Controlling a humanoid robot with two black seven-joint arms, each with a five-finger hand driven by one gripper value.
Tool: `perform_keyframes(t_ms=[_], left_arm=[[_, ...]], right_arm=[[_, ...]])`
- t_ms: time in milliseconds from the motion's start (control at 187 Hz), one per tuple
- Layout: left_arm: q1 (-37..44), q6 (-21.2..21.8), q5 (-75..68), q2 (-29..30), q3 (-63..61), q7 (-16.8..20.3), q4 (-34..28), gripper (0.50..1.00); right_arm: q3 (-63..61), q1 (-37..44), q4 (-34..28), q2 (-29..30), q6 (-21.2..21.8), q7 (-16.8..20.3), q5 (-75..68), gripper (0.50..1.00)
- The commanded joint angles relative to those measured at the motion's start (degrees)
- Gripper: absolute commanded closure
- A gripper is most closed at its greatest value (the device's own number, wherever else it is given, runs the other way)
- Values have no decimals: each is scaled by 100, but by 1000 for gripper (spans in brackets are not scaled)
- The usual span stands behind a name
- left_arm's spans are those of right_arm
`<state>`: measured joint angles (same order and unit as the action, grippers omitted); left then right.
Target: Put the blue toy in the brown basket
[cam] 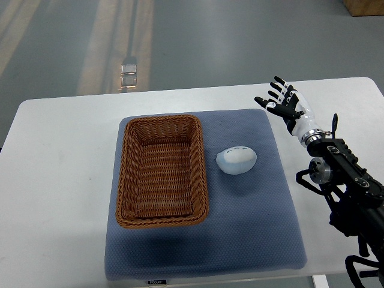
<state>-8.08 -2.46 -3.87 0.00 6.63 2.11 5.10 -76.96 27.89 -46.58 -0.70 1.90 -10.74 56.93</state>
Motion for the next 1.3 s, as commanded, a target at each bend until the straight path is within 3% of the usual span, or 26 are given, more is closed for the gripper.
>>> perform_keyframes(t_ms=[0, 241, 535, 744, 894, 1296], left_arm=[[0, 0, 0, 0, 5, 0, -9, 500], [0, 0, 0, 0, -4, 0, -17, 500], [17, 0, 0, 0, 5, 0, -44, 500], [35, 0, 0, 0, -4, 0, -53, 500], [35, 0, 0, 0, -4, 0, -53, 500], [35, 0, 0, 0, -4, 0, -61, 500]], right_arm=[[84, 15, -9, -97, 39, -16, 222, 587], [770, 244, -212, -738, 250, -42, 442, 589], [2791, 1105, -888, -2241, 557, -183, 565, 589], [4197, 2010, -1424, -3111, 1243, -420, 723, 591], [4760, 2458, -1512, -3173, 1594, -526, 1101, 593], [6026, 2880, -1565, -2812, 1630, -552, 1646, 593]])
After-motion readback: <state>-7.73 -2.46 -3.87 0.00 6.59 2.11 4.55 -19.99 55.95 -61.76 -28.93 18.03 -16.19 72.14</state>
